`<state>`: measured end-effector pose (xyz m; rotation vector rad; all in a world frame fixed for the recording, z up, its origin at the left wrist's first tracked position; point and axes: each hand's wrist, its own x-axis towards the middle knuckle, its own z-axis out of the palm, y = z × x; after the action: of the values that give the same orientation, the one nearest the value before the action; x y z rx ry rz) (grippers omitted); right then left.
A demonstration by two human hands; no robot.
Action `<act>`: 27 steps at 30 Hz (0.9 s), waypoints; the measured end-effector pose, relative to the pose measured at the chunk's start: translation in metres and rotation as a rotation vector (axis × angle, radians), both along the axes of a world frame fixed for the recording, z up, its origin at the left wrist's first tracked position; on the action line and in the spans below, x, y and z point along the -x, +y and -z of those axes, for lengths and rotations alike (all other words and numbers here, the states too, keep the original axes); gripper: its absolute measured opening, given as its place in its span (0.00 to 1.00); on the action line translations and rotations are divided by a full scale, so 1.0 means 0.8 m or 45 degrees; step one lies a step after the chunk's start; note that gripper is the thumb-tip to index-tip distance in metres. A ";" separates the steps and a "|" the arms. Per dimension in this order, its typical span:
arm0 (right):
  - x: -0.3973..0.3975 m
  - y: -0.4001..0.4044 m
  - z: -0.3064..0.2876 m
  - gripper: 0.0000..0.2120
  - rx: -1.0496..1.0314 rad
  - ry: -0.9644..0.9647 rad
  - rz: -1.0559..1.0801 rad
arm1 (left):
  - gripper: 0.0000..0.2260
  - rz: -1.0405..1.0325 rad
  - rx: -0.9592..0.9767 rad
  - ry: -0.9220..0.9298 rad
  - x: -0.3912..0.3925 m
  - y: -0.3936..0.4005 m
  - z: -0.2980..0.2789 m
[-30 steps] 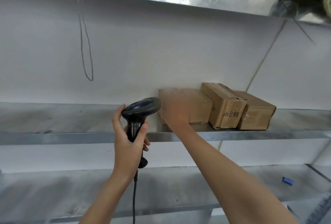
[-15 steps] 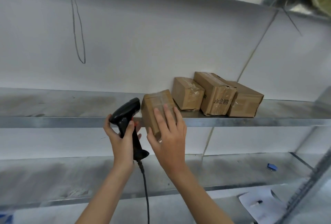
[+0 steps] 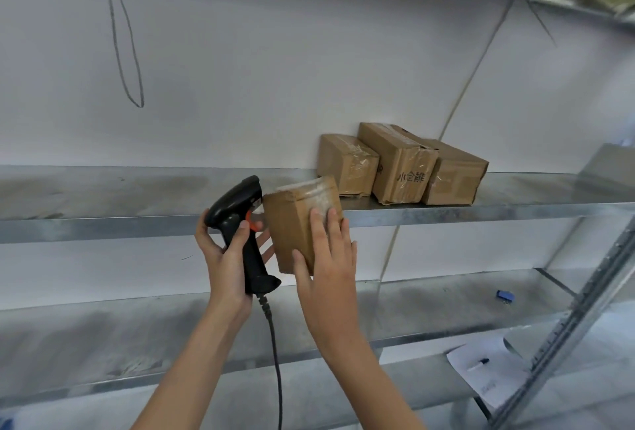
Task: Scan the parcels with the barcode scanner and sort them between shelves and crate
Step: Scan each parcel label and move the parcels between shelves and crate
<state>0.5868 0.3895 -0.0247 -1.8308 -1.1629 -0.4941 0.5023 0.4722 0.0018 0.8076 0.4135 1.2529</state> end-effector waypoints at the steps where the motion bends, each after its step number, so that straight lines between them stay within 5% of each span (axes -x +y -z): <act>1: -0.001 -0.002 -0.002 0.33 0.006 0.046 -0.012 | 0.23 -0.001 -0.006 -0.001 0.000 0.000 0.000; 7: 0.001 -0.009 -0.011 0.46 0.025 0.171 -0.061 | 0.25 -0.020 -0.110 0.104 0.005 -0.005 0.007; 11: 0.005 -0.006 -0.004 0.58 0.030 0.001 0.132 | 0.26 -0.048 -0.182 0.155 0.009 -0.012 0.015; 20: 0.009 -0.029 0.025 0.43 -0.112 0.007 0.163 | 0.27 -0.002 -0.223 0.247 0.019 -0.028 0.035; 27: 0.021 -0.073 0.057 0.39 -0.106 0.367 -0.151 | 0.26 0.077 -0.096 0.265 0.028 -0.049 0.069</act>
<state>0.5697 0.3311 -0.0703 -1.6858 -1.0299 -0.1990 0.4801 0.4327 -0.0534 1.0122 0.5078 1.1374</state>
